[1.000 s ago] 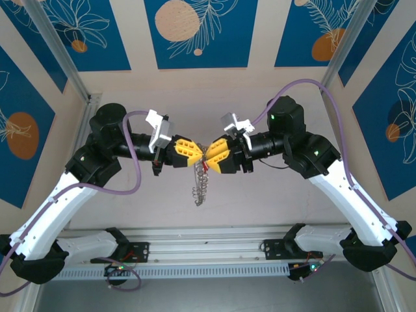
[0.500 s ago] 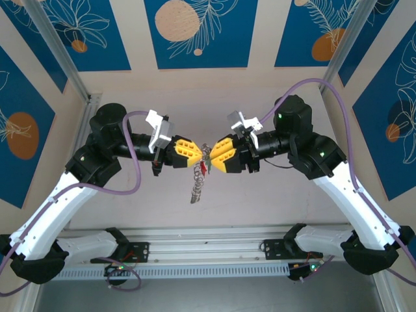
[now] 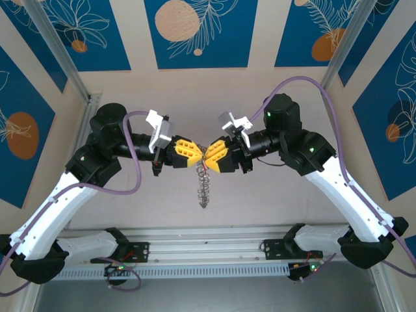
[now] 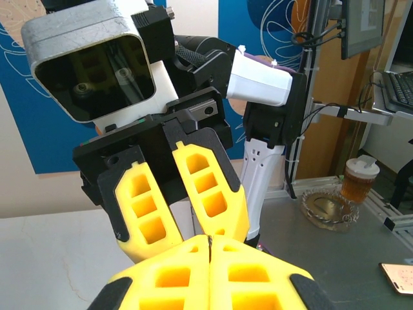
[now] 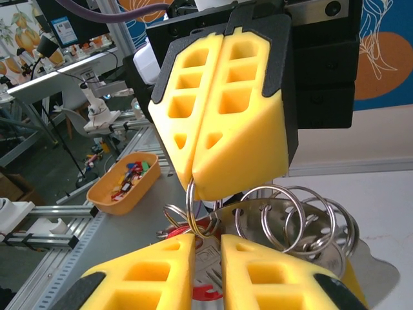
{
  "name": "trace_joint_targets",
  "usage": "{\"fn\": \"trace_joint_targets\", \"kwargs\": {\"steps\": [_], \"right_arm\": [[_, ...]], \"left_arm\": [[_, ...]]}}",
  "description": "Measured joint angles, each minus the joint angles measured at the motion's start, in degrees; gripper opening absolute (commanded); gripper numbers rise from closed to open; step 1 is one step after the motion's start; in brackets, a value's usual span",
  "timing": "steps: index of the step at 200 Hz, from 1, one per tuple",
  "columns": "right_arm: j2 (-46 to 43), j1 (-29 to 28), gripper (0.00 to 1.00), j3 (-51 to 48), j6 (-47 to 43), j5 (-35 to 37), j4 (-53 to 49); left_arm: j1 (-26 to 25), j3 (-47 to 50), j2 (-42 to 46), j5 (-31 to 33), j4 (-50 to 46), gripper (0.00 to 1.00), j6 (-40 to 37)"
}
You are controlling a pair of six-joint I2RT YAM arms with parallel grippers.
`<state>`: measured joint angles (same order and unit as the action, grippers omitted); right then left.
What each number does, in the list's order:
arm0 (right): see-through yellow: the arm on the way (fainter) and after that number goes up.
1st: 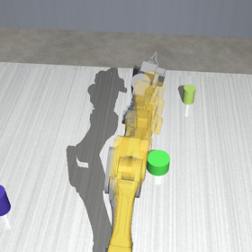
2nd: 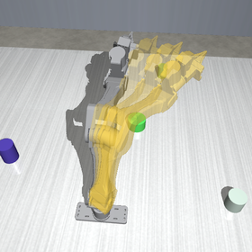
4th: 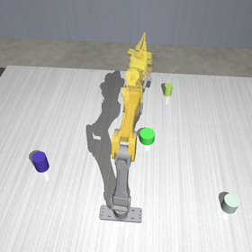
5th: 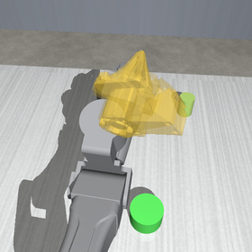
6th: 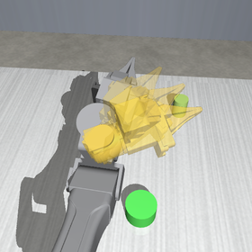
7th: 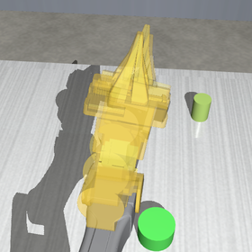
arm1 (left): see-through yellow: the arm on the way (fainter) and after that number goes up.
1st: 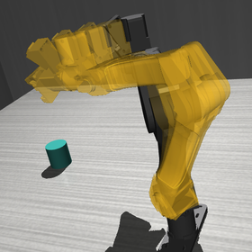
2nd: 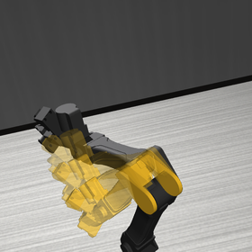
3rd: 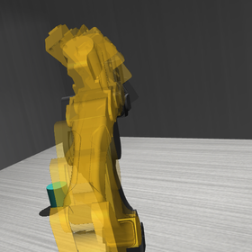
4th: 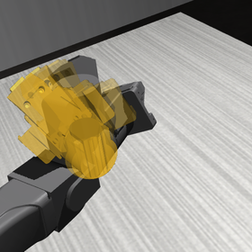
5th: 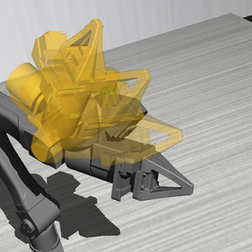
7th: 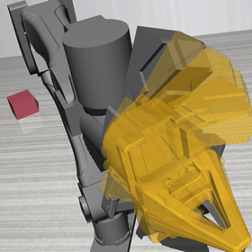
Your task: Put the keys on the keyring
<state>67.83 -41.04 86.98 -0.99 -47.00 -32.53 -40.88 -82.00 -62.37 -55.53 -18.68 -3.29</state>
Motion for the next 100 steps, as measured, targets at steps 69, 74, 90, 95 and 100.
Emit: {"fn": "trace_joint_targets", "kwargs": {"steps": [69,74,90,95,100], "right_arm": [[0.0,-0.4,0.02,0.1,0.0,0.0,0.0],[0.1,-0.4,0.03,0.1,0.0,0.0,0.0],[0.4,-0.5,0.03,0.3,0.0,0.0,0.0],[0.5,-0.5,0.03,0.4,0.0,0.0,0.0],[0.7,-0.5,0.03,0.5,0.0,0.0,0.0]], "left_arm": [[0.0,0.0,0.0,-0.6,0.5,0.0,0.7],[0.0,0.0,0.0,-0.7,0.7,0.0,0.9],[0.0,0.0,0.0,-0.9,1.1,0.0,1.5],[0.0,0.0,0.0,-0.9,1.2,0.0,1.6],[0.0,0.0,0.0,-0.9,1.4,0.0,1.7]]}}
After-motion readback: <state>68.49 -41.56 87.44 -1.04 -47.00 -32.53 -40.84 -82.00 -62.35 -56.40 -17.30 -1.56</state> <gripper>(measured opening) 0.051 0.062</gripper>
